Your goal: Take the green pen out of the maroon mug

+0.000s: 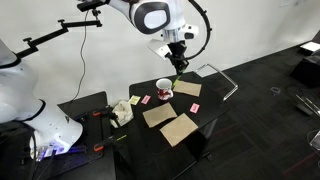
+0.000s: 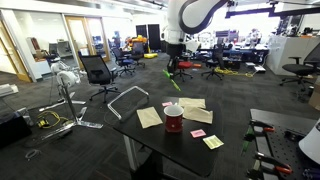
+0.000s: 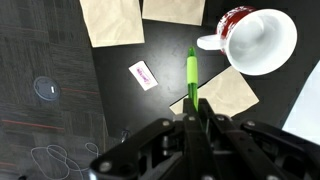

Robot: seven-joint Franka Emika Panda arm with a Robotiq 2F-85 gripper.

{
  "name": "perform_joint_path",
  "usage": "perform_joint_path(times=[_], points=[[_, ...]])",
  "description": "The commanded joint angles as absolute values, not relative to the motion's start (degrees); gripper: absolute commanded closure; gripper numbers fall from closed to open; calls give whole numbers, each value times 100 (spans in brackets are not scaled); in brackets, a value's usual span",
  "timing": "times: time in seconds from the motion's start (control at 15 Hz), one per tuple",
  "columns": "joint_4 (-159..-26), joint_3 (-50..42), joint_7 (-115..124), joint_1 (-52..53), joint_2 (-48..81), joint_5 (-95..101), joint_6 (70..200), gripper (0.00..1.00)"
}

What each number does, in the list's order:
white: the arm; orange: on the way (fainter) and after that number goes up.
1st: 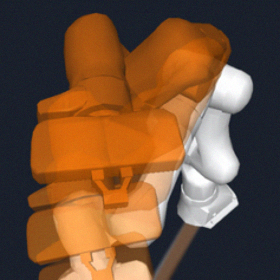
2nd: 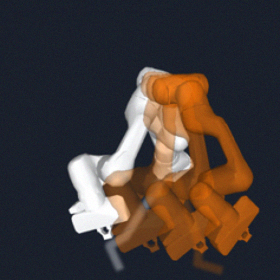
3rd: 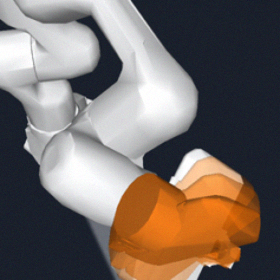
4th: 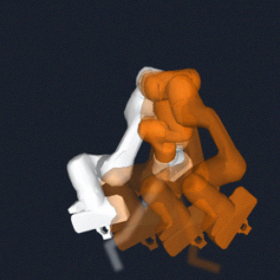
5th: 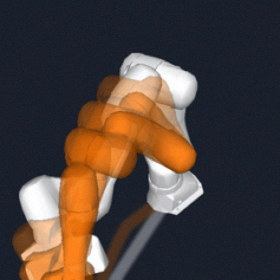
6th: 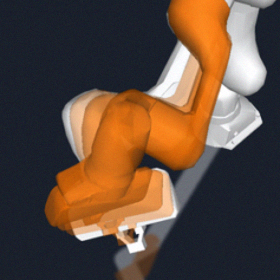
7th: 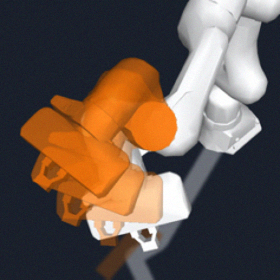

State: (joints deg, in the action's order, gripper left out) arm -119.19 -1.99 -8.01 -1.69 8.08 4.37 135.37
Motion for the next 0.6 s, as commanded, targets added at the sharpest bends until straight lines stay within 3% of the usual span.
perform_joint_path(times=[0.0,0.53], points=[[-11214,-178,-1264,-289,1329,316,13090,98],[-10343,-154,-1881,-468,2135,389,12421,98]])
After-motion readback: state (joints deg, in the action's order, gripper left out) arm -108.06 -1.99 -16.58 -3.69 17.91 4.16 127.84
